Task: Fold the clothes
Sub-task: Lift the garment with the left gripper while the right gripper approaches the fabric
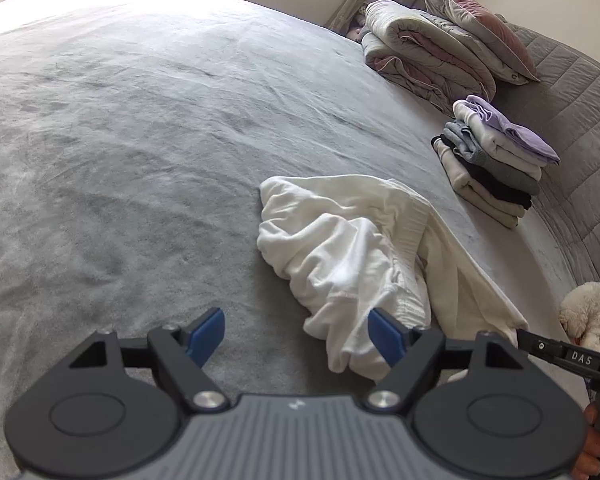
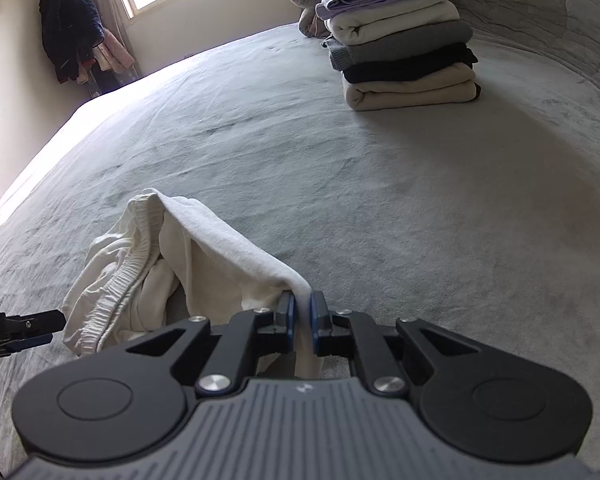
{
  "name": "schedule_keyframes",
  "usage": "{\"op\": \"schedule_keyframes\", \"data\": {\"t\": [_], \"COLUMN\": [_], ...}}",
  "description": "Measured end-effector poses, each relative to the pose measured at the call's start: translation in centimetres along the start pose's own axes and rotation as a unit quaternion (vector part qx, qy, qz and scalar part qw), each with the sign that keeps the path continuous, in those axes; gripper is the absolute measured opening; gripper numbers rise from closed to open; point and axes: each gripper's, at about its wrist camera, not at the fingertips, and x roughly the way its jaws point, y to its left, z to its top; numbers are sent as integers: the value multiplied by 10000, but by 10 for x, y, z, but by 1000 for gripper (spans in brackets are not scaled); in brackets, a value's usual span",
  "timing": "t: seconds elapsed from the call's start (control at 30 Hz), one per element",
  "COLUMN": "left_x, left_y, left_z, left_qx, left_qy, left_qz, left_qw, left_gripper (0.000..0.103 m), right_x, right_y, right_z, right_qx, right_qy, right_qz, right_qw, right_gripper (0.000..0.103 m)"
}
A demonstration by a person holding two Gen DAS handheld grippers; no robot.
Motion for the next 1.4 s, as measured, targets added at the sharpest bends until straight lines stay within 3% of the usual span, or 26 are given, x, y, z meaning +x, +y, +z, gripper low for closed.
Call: {"op": "schedule_keyframes", "data": {"t": [0.2, 0.37, 0.63, 0.67, 0.73, 0.77, 0.8, 0.9, 1.03, 1.1, 1.27, 1.4], "left_x": [-8, -12, -3, -2, 3, 6, 9, 17, 23, 24, 11, -7], "left_y": [-13, -40, -79, -83, -88, -91, -93, -99, -93, -88, -71, -53], "left_z": [-1, -7, -25, -27, -32, -35, -37, -44, -46, -44, -31, -20], "left_qx": [194, 884, 1711, 1789, 1915, 1975, 2034, 2191, 2152, 2035, 1483, 1039], "left_qy": [-399, -724, -765, -774, -770, -765, -759, -748, -770, -759, -728, -734], "left_qz": [-192, -268, -236, -249, -166, -109, -53, 131, 428, 466, 213, 75], "left_qw": [9988, 9931, 9820, 9805, 9783, 9773, 9761, 9727, 9726, 9750, 9860, 9919], "left_gripper": [75, 75, 67, 66, 59, 51, 42, 41, 41, 31, 10, 8], "right_x": [-4, -2, -1, -2, -4, -5, -8, -10, -8, -6, -3, -1], "right_y": [-15, -17, -12, -12, -11, -10, -9, -8, -6, -5, -3, 3], "right_z": [1, 0, 2, 2, 2, 2, 2, 1, 0, 0, -1, -2], "right_qx": [-45, -4, -14, -8, 5, 13, 2, -39, -41, -43, -55, -89], "right_qy": [-143, -58, 18, 5, -26, -60, -100, -117, -69, -32, 3, 23], "right_qz": [-425, -344, -172, -146, -96, -79, -50, 9, 44, 53, 72, 105], "right_qw": [9990, 9994, 9998, 9999, 10000, 9999, 9999, 9999, 10000, 10000, 10000, 9999], "right_gripper": [9, 9, 19, 22, 41, 51, 51, 51, 52, 52, 52, 52]}}
